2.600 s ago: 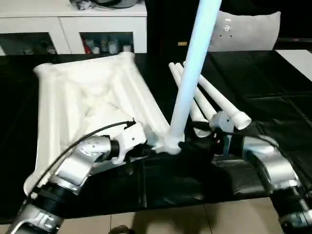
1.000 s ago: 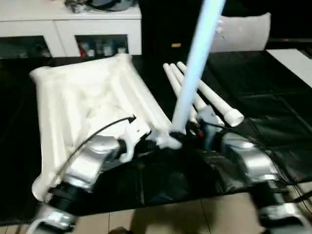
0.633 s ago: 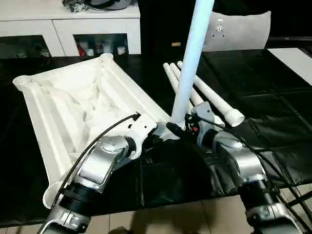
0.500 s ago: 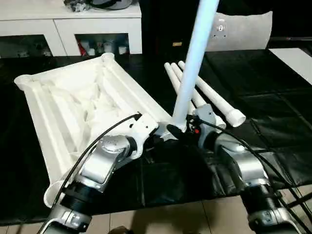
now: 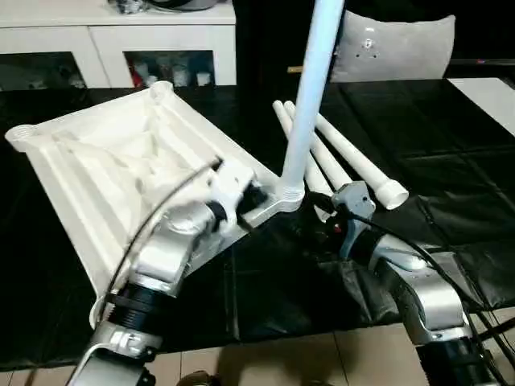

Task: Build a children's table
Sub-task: Rotate table base

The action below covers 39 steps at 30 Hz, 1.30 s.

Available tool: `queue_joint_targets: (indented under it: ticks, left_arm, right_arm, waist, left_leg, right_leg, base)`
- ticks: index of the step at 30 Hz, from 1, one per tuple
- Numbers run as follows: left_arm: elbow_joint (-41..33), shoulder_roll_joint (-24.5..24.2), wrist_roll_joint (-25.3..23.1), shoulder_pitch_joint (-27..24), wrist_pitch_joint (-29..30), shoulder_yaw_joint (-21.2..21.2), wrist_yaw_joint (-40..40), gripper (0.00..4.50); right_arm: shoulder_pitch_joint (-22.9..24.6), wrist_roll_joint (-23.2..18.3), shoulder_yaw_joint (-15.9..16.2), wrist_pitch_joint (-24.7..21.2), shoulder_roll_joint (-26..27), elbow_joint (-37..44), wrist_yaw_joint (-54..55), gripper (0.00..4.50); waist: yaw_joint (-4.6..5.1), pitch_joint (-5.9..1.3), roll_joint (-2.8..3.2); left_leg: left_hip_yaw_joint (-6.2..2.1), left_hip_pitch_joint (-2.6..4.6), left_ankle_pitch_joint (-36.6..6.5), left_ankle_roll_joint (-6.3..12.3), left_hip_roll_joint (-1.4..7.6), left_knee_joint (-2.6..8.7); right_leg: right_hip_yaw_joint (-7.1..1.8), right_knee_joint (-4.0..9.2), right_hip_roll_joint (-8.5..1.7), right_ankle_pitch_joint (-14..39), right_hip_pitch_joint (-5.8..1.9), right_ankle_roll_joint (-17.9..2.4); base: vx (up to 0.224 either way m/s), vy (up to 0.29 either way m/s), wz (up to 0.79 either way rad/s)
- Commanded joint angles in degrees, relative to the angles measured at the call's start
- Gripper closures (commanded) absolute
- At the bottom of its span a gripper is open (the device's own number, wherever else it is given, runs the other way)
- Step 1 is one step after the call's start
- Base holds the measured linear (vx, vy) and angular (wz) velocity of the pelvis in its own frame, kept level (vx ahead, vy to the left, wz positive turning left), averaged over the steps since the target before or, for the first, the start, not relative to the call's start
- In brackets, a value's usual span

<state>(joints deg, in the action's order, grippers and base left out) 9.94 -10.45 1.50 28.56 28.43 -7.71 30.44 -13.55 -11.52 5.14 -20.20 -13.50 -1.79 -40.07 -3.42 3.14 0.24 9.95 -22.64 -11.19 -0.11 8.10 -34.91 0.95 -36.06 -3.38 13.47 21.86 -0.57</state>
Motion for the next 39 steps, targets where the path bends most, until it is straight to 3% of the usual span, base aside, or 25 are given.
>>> queue_joint_targets:
  ticks: [1, 3, 4, 8, 10, 11, 16, 21, 31, 35, 39]
  left_arm:
    - [-1.16, -1.94, 0.33, 0.81, 0.97, 2.19, -0.27, 3.65]
    - [-0.66, -5.67, -0.84, 1.33, 1.50, 3.95, -0.36, 3.65]
    - [-0.66, -5.67, -0.84, 1.33, 1.50, 3.95, -0.36, 3.80]
    - [0.95, -15.69, -6.34, 1.66, 2.10, 5.81, -1.85, 4.03]
    - [1.22, -17.37, -7.16, 1.71, 2.34, 6.08, -2.33, 4.12]
    - [1.57, -21.47, -8.78, 1.52, 3.46, 6.54, -2.85, 4.26]
    - [3.06, -28.09, -13.49, -0.20, 3.97, 4.59, -3.21, 4.46]
    - [1.43, -33.70, -16.73, -3.26, 6.32, 3.49, -2.25, 4.46]
    - [-6.94, -39.00, -13.60, -11.09, 12.73, -2.12, 11.57, 4.46]
    - [-10.85, -40.96, -10.79, -14.03, 14.45, -3.44, 17.84, 4.46]
    - [-15.52, -43.41, -6.58, -18.16, 8.13, -4.15, 25.30, 4.46]
  right_arm:
    - [-0.14, 0.20, 1.23, -2.51, -1.45, 1.02, -1.60, 0.00]
    - [-1.11, 1.05, 3.58, -3.92, -2.16, 0.45, -2.58, 0.00]
    - [-1.11, 1.05, 3.58, -3.92, -2.16, 0.45, -2.58, 0.00]
    - [-4.23, 3.22, 7.50, -5.14, -1.02, -2.70, -2.39, 0.00]
    - [-4.68, 3.49, 8.03, -5.47, -0.78, -3.15, -2.50, 0.00]
    - [-5.98, 4.35, 9.18, -5.85, -0.17, -5.02, -2.03, 0.00]
    - [-8.23, 5.79, 10.66, -5.08, 1.03, -8.86, -0.79, 0.00]
    - [-10.12, 6.52, 11.41, -5.54, 1.36, -11.54, -0.79, 0.00]
    - [-14.22, 7.68, 12.41, -2.17, 4.23, -20.17, -0.16, 0.00]
    - [-16.52, 8.87, 13.18, -0.34, 5.94, -25.39, -0.21, 0.00]
    - [-19.51, 10.24, 13.24, 2.71, 8.07, -32.00, 0.93, 0.00]
  waist:
    - [-0.25, -3.39, 0.10]
    - [-0.24, -3.41, 0.46]
    - [-0.11, -3.37, 0.37]
    - [0.09, -3.42, 0.45]
    - [0.05, -3.46, 0.55]
    - [-0.11, -3.46, 0.68]
    - [-0.53, -3.56, 1.21]
    - [-0.50, -3.53, 1.25]
    - [-0.65, -3.52, 1.29]
    - [-0.06, -3.27, 1.30]
    - [0.34, -3.06, 1.18]
  left_leg:
    - [-2.14, 1.55, -6.68, 3.96, 5.09, 4.39]
    - [-2.25, 1.50, -7.44, 2.95, 4.87, 4.44]
    - [-2.24, 1.52, -7.61, 2.75, 4.85, 4.51]
    - [-2.28, 1.56, -7.61, 1.63, 4.76, 4.58]
    - [-2.29, 1.65, -7.42, 1.19, 4.73, 4.61]
    - [-2.36, 1.85, -7.41, 0.67, 4.89, 4.64]
    - [-2.24, 1.97, -7.28, -0.84, 4.75, 4.70]
    - [-2.30, 2.01, -9.56, -2.64, 4.77, 4.98]
    - [-2.16, 2.02, -10.17, -2.99, 4.78, 5.09]
    - [-2.23, 1.99, -12.63, -3.47, 4.78, 5.41]
    - [-2.28, 1.88, -14.55, -3.64, 4.81, 5.56]
  right_leg:
    - [-2.04, 3.97, -5.04, -1.82, -2.30, -14.90]
    - [-2.05, 3.92, -5.04, -1.07, -2.31, -14.27]
    - [-2.05, 3.98, -4.97, -0.89, -2.21, -14.04]
    - [-2.10, 3.79, -4.94, -0.45, -2.03, -13.63]
    - [-2.09, 3.66, -4.90, -0.70, -1.93, -13.37]
    - [-2.05, 3.58, -4.91, -1.09, -1.84, -13.37]
    - [-2.01, 3.21, -4.75, -3.65, -1.59, -13.45]
    - [-2.10, 3.20, -4.95, -2.63, -1.60, -12.95]
    - [-2.18, 3.21, -5.03, -2.24, -1.37, -13.79]
    - [-2.26, 3.54, -5.05, 1.57, -1.33, -14.11]
    - [-2.39, 3.80, -5.22, 4.63, -1.21, -14.51]
  base:
    - [0.000, 0.000, 0.00]
    - [0.000, 0.000, 0.00]
    - [0.000, 0.000, 0.00]
    - [0.000, 0.000, 0.00]
    - [0.000, 0.000, 0.00]
    - [0.000, 0.000, 0.00]
    - [0.000, 0.000, 0.00]
    - [0.000, 0.000, 0.00]
    - [0.000, 0.000, 0.00]
    - [0.000, 0.000, 0.00]
    - [0.000, 0.000, 0.00]
